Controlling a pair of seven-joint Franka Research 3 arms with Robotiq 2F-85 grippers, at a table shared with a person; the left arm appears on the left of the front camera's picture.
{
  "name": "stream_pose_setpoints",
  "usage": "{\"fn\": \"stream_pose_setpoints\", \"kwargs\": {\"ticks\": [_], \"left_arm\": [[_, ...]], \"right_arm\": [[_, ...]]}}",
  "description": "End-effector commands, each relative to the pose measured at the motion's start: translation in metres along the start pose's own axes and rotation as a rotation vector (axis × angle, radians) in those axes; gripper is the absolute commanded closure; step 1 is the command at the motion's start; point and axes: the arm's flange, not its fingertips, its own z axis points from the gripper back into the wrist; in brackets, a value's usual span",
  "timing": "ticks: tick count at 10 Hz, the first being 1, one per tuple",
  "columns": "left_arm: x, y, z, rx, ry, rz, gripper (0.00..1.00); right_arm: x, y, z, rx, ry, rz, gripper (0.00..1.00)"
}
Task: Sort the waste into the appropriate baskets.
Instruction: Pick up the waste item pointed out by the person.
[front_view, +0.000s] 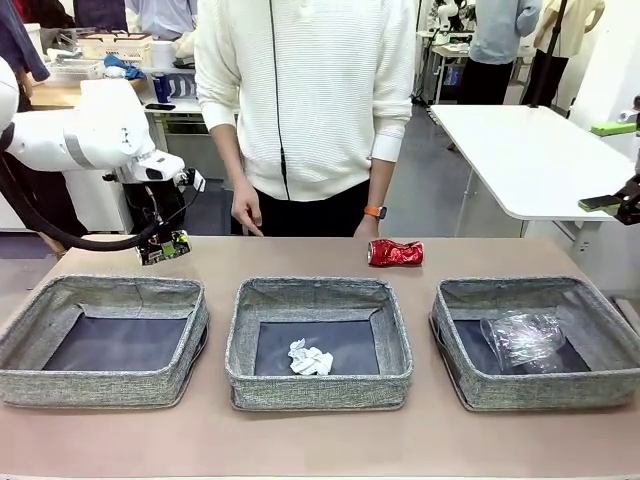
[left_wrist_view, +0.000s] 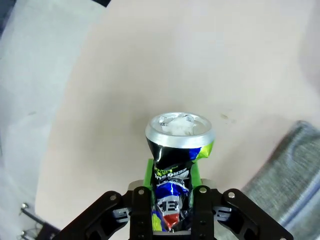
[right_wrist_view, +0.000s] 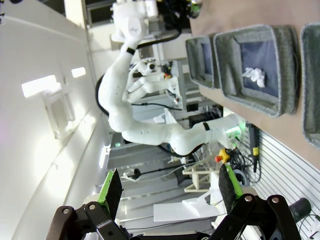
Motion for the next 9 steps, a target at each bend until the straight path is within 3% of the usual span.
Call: {"fn": "stream_pose_setpoints", "kwargs": {"ticks": [1, 2, 3, 4, 5, 7, 8, 9], "left_arm": [[-0.021, -0.047, 0.060, -0.114, -0.049, 0.113, 0.89], [-0.029, -0.080, 0.100, -0.111, -0.178, 0.265, 0.89], [-0.033, -0.109, 0.130, -0.092, -0.244, 0.450, 0.89], [-0.037, -0.144, 0.156, -0.141, -0.324, 0.490, 0.89], [-0.040, -0.178, 0.176, -0.166, -0.302, 0.534, 0.89], [-0.053, -0.241, 0.197, -0.099, -0.370, 0.365, 0.89], [-0.059, -0.249, 0.193, -0.192, -0.349, 0.226, 0.89], [-0.040, -0.221, 0.212, -0.147, -0.337, 0.449, 0.89]], "right_arm": [[0.000, 0.001, -0.002, 0.014, -0.023, 0.011, 0.00], [0.000, 0.001, -0.002, 0.014, -0.023, 0.011, 0.00], [0.000, 0.001, -0.002, 0.014, -0.023, 0.011, 0.00], [0.000, 0.001, -0.002, 0.014, -0.023, 0.011, 0.00], [0.000, 0.001, -0.002, 0.014, -0.023, 0.011, 0.00], [0.000, 0.001, -0.002, 0.014, -0.023, 0.011, 0.00], [0.000, 0.001, -0.002, 0.014, -0.023, 0.011, 0.00], [0.000, 0.001, -0.002, 0.014, -0.023, 0.011, 0.00]]}}
